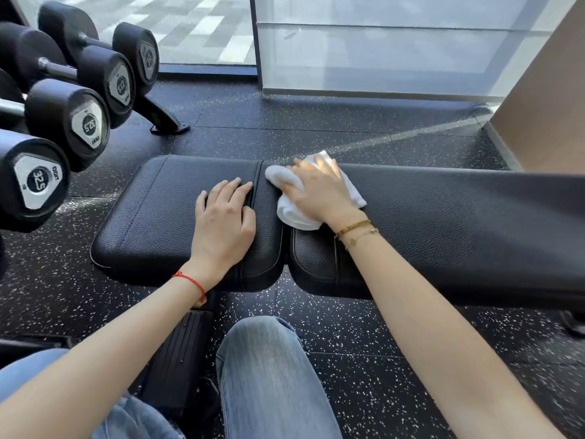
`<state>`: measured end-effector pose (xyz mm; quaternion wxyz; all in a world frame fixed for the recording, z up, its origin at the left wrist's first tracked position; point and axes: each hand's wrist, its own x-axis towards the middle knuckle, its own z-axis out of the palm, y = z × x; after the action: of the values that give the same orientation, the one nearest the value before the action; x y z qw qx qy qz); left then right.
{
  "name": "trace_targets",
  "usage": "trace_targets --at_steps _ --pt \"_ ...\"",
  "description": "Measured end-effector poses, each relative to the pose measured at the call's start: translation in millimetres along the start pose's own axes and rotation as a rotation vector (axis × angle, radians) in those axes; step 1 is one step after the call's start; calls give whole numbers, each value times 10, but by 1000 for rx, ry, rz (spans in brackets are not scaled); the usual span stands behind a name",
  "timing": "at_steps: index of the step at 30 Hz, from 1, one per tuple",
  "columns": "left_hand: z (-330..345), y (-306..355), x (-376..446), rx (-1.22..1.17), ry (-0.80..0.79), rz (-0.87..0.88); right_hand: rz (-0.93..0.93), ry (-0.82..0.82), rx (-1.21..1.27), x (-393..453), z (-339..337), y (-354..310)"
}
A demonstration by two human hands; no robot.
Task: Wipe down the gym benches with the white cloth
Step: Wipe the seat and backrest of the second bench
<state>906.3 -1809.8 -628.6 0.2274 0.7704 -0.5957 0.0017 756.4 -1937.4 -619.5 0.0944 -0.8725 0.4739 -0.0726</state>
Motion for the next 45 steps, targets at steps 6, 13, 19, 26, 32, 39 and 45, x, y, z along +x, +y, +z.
trace_targets --at_steps 6,13,19,26,32,39,45 --pt "2 -13 0 -9 4 8 -151 26 43 -978 57 -122" --pt "13 -3 -18 1 -4 14 -13 87 124 -967 -79 300" --pt "5 86 -4 2 -12 20 54 105 145 -656 -174 301" --pt "159 503 -10 -55 -55 125 24 169 171 -1584 -100 522" --pt "258 531 -33 -11 -77 150 183 235 119 -1342 -198 1060" --pt "264 565 -49 0 -75 150 237 153 93 -441 -267 1108" --pt "160 544 -76 -99 7 91 -50 186 291 -656 -208 437"
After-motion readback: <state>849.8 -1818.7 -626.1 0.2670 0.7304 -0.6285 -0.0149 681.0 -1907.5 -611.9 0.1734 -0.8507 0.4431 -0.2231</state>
